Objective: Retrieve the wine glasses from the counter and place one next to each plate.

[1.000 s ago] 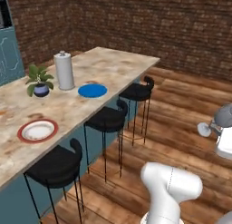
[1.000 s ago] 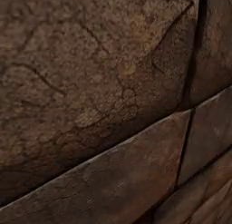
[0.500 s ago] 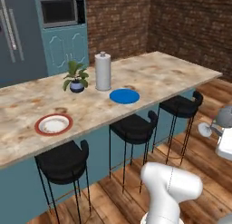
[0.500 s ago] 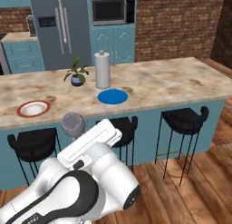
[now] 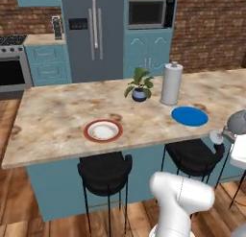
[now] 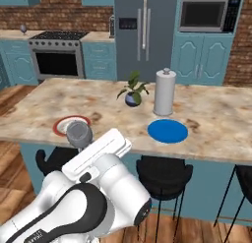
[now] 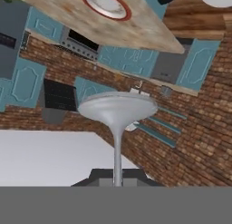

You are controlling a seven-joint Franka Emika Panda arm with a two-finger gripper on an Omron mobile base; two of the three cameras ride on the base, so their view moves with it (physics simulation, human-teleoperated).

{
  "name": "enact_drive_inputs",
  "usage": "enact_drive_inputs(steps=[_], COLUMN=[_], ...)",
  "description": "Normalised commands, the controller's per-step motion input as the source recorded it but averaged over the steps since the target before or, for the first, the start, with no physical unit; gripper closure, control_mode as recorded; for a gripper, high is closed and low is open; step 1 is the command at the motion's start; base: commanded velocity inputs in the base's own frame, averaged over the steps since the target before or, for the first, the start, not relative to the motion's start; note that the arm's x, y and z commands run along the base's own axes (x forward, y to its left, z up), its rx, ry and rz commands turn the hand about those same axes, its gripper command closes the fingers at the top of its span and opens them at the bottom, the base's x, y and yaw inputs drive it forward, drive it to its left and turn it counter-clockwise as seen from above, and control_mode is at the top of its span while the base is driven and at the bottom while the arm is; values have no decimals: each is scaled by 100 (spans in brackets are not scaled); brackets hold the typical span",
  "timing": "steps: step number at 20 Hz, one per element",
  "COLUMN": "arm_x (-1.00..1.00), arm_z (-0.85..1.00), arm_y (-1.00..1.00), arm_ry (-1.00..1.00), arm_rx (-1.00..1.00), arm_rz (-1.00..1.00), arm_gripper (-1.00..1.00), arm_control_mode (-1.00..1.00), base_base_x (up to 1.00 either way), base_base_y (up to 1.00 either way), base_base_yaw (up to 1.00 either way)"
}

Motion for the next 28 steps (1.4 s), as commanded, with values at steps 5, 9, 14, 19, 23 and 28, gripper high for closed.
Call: enact_drive_inputs(steps=[5, 9, 14, 19, 23, 28], arm_x=[0, 0, 0, 0, 0, 0], arm_z=[0, 0, 0, 0, 0, 0], arm_y=[0, 0, 0, 0, 0, 0], arm_ry=[0, 0, 0, 0, 0, 0], arm_rx=[0, 0, 0, 0, 0, 0], arm_rz=[0, 0, 0, 0, 0, 0], arm_gripper=[100, 100, 100, 100, 100, 100], arm_control_mode=[100, 100, 100, 100, 100, 100], base_base_x=[49, 74, 90, 50, -3, 9], base_base_y=[-73, -2, 36, 41, 36, 28], base_base_yaw=[23, 2, 2, 18, 51, 46])
